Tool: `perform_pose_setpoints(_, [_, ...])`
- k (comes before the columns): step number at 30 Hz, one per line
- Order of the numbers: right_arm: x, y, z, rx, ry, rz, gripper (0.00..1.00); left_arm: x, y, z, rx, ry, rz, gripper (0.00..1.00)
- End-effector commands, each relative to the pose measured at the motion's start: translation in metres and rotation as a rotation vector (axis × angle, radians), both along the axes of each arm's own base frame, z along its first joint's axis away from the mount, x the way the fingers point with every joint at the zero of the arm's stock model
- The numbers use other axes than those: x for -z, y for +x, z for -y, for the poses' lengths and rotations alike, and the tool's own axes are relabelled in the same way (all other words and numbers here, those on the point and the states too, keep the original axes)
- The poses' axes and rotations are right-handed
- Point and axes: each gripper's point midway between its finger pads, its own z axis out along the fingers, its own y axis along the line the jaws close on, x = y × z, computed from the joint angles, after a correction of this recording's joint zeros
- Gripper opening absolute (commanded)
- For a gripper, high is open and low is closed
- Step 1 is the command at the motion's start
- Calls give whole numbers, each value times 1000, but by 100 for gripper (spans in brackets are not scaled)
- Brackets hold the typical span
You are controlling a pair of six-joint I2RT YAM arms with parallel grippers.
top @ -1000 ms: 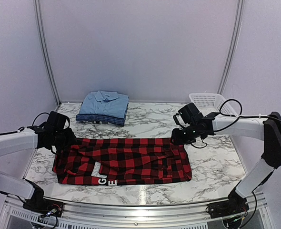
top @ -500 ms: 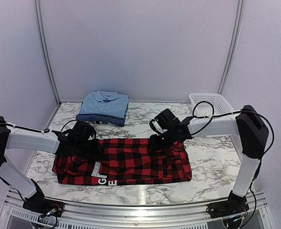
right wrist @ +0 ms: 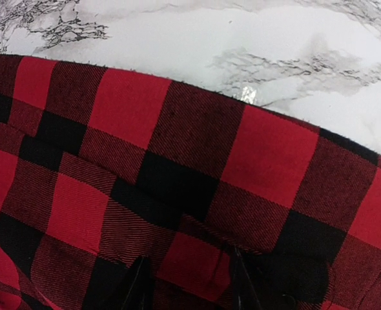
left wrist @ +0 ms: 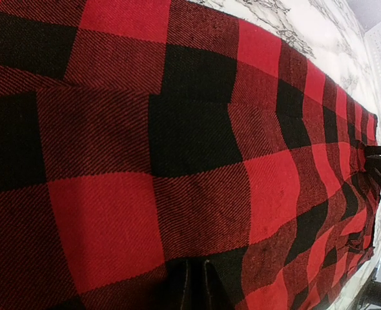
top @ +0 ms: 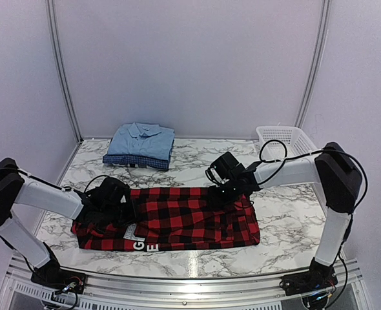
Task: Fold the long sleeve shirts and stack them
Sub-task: Move the rectangle-folded shirt to the 1/3-folded shirt.
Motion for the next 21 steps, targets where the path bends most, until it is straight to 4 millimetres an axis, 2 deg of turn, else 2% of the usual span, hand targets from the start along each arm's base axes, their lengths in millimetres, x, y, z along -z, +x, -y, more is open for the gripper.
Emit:
perform_pose_setpoints(1, [-35,19,3,2,-15,100,40,25,-21,-16,16,98,-104,8])
perform_pose_setpoints(6, [-37,17,-16,-94,-51,126,41,1,-7,-20,-43,107,-39,9])
perform_pose_setpoints(8, [-31,16,-20,-113,-61,129,41,-6,-3,-29,-84,129,-16,9])
perform_pose_setpoints(10, [-23,17,-21,-124,-65,129,41,-5,-1,-36,-112,153,-21,10])
perform_pose_setpoints(14, [-7,17,-15,-123,-103,126,41,0,0,-44,-143,179,-42,9])
perform_pose_setpoints(21, [19,6,2,-88,-141,88,41,-13,2,-52,-181,181,-8,11])
